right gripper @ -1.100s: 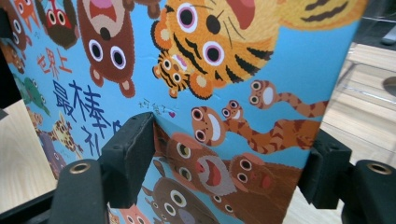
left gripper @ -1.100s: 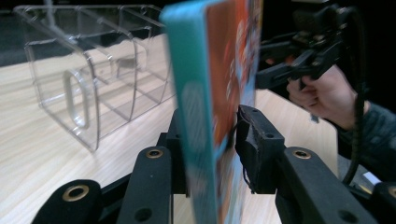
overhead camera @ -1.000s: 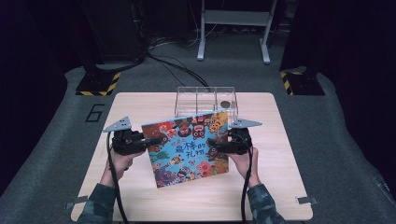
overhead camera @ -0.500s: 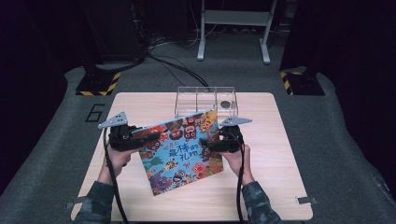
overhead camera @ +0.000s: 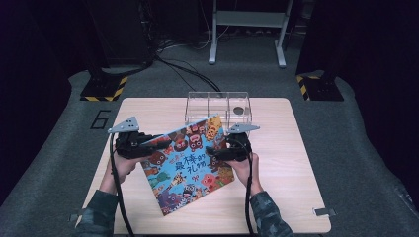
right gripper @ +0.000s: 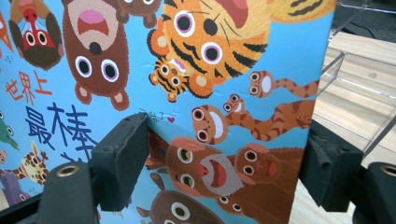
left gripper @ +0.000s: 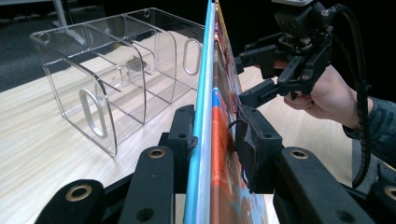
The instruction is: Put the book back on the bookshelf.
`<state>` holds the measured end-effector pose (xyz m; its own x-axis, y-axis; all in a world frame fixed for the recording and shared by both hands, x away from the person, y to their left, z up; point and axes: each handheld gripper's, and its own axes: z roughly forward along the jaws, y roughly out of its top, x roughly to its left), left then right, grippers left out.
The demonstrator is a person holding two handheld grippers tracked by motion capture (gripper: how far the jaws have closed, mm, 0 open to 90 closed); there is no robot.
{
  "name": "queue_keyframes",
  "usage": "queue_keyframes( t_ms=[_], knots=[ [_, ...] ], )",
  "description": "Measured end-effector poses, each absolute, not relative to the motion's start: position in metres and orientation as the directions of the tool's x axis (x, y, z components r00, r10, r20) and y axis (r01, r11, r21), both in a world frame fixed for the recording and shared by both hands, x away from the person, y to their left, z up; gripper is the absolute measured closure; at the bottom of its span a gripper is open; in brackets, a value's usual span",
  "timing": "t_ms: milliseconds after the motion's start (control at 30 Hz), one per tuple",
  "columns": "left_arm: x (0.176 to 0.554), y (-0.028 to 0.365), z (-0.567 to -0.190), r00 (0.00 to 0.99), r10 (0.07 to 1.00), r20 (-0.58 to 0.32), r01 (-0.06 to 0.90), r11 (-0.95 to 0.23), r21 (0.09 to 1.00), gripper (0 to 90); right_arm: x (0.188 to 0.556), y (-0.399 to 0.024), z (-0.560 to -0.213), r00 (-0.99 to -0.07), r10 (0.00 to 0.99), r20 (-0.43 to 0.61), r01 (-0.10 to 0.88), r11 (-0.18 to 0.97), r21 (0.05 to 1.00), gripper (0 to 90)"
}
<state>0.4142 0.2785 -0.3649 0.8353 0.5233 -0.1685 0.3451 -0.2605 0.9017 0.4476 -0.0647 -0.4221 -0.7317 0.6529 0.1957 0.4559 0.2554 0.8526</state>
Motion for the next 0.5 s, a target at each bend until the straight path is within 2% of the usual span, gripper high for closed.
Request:
queue_keyframes(
  t_ms=[200,500],
  knots=[
    [0.4122,0.2772,-0.3568,0.862,0.483,-0.155,0.345,-0.335,0.877,69.6,0.4461,-0.0653,-0.423,-0.739,0.644,0.195,0.435,0.236,0.869,22.6],
    [0.412,0.28,-0.3551,0.856,0.475,-0.204,0.376,-0.302,0.876,74.2,0.4456,-0.0631,-0.421,-0.74,0.643,0.197,0.432,0.231,0.871,21.8]
  ],
)
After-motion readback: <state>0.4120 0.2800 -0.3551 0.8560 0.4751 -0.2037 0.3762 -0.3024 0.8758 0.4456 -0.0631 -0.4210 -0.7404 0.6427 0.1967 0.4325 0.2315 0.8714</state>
